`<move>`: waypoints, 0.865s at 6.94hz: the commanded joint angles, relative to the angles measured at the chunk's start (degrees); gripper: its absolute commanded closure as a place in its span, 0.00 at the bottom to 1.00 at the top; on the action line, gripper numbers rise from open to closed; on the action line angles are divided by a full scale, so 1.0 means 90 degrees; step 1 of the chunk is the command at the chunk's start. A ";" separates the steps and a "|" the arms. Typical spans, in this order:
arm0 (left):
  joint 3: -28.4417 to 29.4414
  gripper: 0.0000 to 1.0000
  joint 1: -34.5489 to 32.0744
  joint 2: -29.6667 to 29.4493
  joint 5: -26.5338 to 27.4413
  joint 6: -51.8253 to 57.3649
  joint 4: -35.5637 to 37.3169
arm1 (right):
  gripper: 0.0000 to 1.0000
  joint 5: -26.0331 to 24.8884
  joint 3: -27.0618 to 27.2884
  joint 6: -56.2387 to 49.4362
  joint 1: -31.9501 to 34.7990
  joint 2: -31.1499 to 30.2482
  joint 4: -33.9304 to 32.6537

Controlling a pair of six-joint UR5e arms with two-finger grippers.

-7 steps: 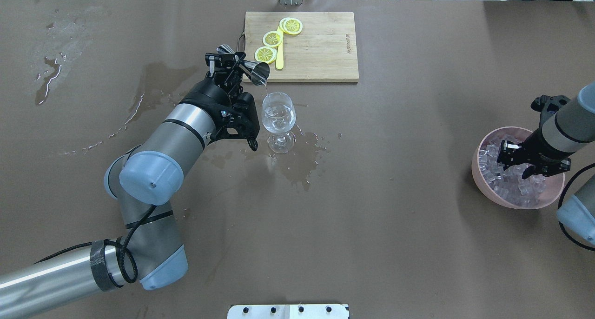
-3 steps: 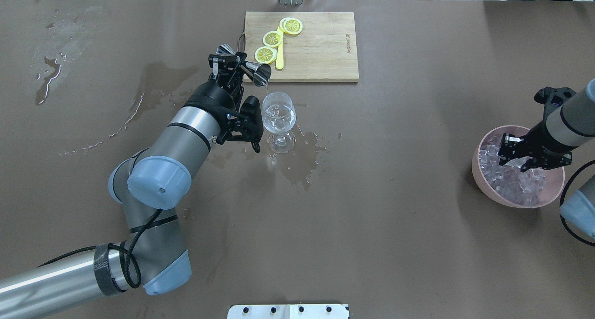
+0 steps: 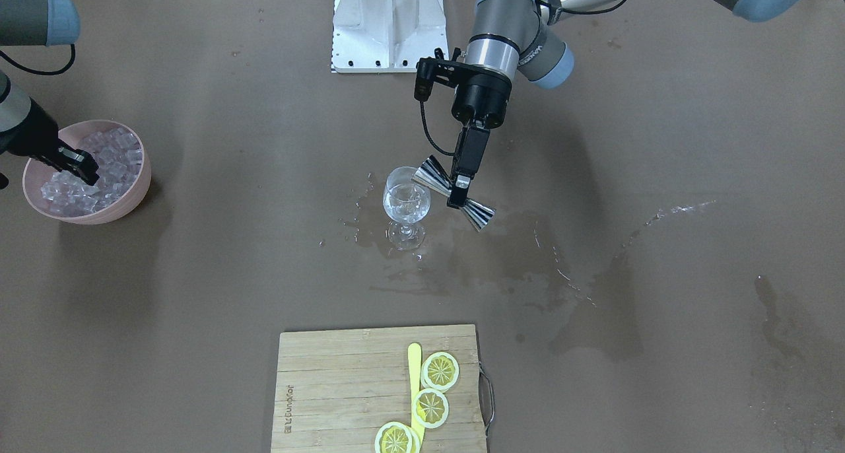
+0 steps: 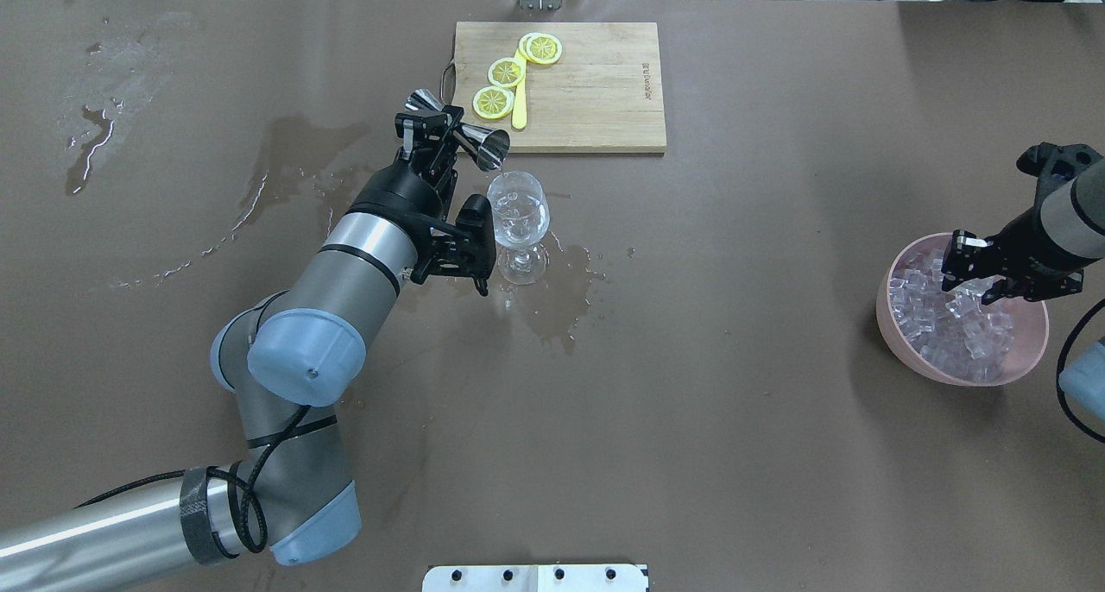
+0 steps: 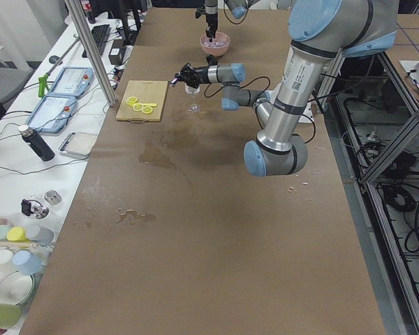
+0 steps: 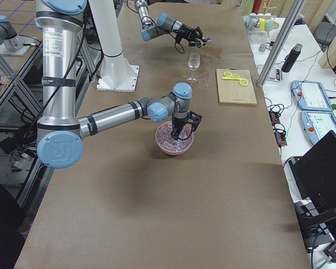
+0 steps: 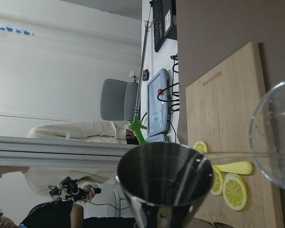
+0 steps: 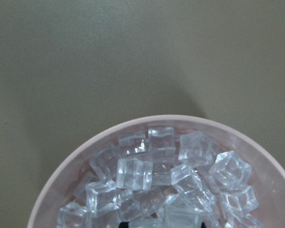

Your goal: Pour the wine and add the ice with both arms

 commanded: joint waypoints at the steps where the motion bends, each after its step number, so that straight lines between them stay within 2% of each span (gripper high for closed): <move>1: -0.0007 1.00 0.0084 0.0007 0.0148 0.0050 0.0000 | 0.84 -0.0012 0.0034 -0.0014 0.0169 0.0024 -0.0006; 3: -0.0007 1.00 0.0162 -0.0002 0.0255 0.0157 0.0000 | 0.84 -0.0585 0.0131 -0.0014 0.0179 0.0015 -0.0054; 6: -0.0007 1.00 0.0210 -0.0129 0.0470 0.0722 0.0000 | 0.84 -0.0715 0.0413 -0.0043 0.0189 0.0034 -0.0093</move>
